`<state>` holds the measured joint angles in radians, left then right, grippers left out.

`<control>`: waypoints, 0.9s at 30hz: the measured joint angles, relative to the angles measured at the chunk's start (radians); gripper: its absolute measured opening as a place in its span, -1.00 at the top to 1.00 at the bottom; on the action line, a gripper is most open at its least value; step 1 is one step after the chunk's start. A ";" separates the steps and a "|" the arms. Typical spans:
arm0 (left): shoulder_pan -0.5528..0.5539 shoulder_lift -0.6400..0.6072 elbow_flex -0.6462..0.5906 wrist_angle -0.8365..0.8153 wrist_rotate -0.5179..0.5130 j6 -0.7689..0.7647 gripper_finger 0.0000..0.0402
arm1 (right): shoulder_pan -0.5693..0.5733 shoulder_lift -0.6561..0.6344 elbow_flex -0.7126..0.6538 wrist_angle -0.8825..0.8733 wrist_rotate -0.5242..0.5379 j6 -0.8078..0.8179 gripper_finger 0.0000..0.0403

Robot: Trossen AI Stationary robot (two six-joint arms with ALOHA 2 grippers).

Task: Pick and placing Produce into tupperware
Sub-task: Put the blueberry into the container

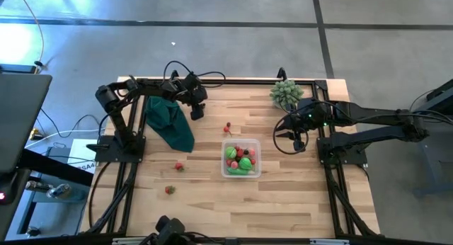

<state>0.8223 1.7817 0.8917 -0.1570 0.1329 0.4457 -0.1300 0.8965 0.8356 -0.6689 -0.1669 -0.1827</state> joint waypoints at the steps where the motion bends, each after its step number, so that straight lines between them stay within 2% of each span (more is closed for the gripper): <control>1: -0.001 0.000 0.000 0.000 0.000 0.001 0.12 | 0.000 0.000 0.000 0.000 0.000 0.000 0.56; 23: 0.001 0.000 0.000 0.003 0.023 -0.016 0.12 | 0.000 0.000 0.000 0.000 0.000 0.000 0.56; 27: 0.001 0.000 0.000 0.004 0.018 -0.017 0.21 | 0.000 0.000 0.000 0.000 0.000 0.000 0.56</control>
<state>0.8234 1.7813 0.8913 -0.1532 0.1514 0.4290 -0.1303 0.8967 0.8356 -0.6689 -0.1669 -0.1827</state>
